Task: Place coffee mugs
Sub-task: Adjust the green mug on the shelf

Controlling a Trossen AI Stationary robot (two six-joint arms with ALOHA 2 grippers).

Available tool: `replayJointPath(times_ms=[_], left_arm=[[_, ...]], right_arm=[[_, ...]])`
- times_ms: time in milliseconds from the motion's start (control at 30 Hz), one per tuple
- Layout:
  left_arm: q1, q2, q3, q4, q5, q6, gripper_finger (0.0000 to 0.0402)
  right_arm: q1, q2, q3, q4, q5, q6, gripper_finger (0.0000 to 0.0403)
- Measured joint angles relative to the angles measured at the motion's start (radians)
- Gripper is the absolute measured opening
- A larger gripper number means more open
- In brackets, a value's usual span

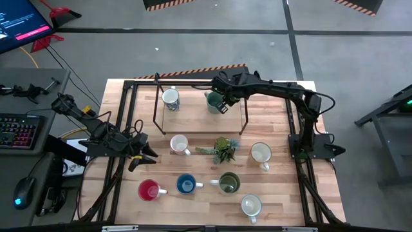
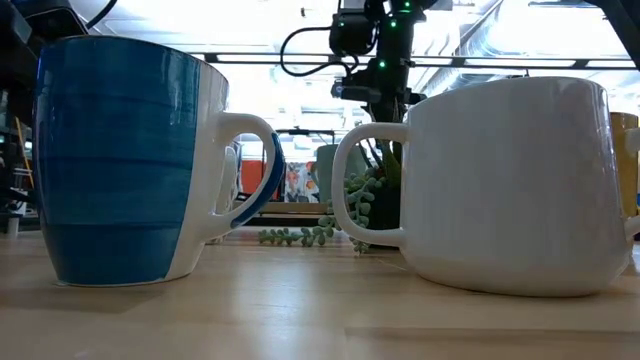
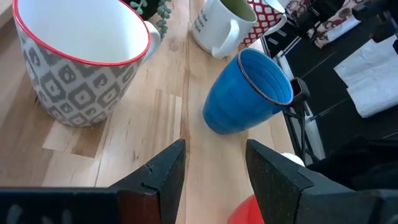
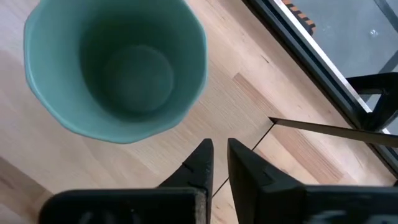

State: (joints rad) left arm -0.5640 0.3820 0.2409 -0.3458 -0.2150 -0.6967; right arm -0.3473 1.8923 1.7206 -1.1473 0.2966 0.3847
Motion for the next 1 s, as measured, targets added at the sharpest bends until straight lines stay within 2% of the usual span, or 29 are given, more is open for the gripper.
replayJointPath(times_ms=[267,733,1000], left_arm=[[0.000,0.000,0.000,0.000,0.000,0.001,0.0158],[0.000,0.000,0.000,-0.001,0.000,0.001,0.0158],[0.000,0.000,0.000,0.000,0.000,0.001,0.0158]], right_arm=[[0.000,0.014,-0.001,0.027,-0.016,-0.021,0.0001],[-0.013,0.020,-0.001,0.072,-0.050,-0.038,0.0000],[-0.010,0.067,-0.001,0.107,-0.071,-0.038,0.0000]])
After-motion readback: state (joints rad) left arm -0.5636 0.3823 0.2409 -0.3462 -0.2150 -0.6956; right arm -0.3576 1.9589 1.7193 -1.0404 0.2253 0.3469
